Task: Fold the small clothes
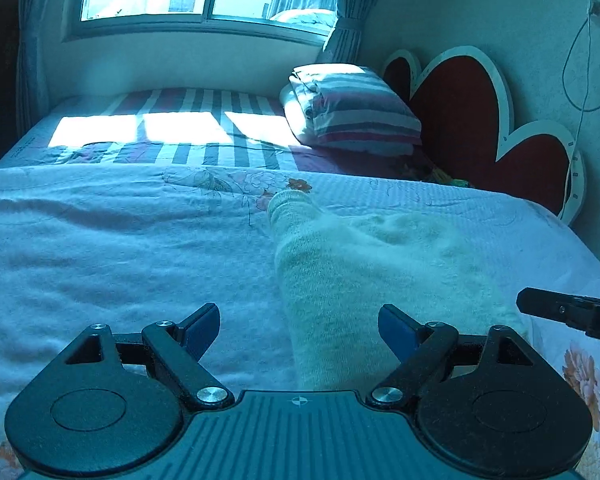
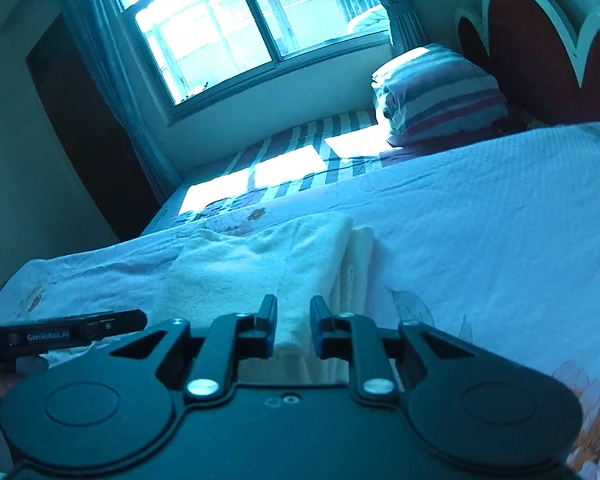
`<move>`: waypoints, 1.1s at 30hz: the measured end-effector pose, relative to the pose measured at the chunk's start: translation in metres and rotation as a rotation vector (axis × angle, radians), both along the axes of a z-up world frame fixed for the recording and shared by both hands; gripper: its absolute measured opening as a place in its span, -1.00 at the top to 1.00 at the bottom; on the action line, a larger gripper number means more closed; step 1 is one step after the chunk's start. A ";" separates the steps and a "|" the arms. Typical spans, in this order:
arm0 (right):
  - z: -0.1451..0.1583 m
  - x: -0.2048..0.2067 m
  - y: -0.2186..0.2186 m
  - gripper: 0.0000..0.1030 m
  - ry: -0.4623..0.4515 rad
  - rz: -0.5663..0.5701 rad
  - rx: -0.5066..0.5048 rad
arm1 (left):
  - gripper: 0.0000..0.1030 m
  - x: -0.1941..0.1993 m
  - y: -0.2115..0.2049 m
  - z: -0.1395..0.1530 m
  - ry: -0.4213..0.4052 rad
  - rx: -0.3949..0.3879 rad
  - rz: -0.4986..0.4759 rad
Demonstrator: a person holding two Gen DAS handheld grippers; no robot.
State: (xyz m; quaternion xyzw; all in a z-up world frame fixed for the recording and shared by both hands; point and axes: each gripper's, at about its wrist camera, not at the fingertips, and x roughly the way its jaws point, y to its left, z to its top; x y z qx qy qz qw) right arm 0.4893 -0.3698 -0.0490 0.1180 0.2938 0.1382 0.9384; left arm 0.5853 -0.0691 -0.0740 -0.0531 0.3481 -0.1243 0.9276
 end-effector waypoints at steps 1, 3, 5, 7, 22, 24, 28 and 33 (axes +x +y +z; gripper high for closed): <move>-0.002 0.007 0.008 0.45 -0.001 0.021 -0.044 | -0.67 0.007 -0.002 -0.007 0.026 0.017 0.000; -0.017 0.024 0.019 0.54 0.049 0.050 -0.132 | -0.67 0.019 -0.006 -0.026 0.079 0.017 -0.019; -0.042 0.037 0.017 0.55 0.099 0.040 -0.199 | -0.83 0.023 -0.004 -0.032 0.079 -0.006 -0.003; -0.044 0.040 0.005 0.53 0.118 0.012 -0.125 | -0.83 0.021 -0.007 -0.025 0.074 0.021 -0.010; -0.045 0.035 0.016 0.44 0.127 0.029 -0.193 | -0.83 0.010 -0.007 -0.020 0.060 0.060 -0.013; -0.037 0.033 0.013 0.45 0.137 0.023 -0.173 | -0.82 0.002 -0.006 -0.010 0.040 0.058 -0.013; -0.018 0.004 0.014 0.53 0.085 0.054 -0.174 | -0.82 -0.027 -0.001 -0.002 0.034 0.028 -0.046; -0.031 -0.022 0.023 0.56 0.134 0.113 -0.232 | -0.83 -0.054 -0.007 -0.034 0.083 0.090 -0.077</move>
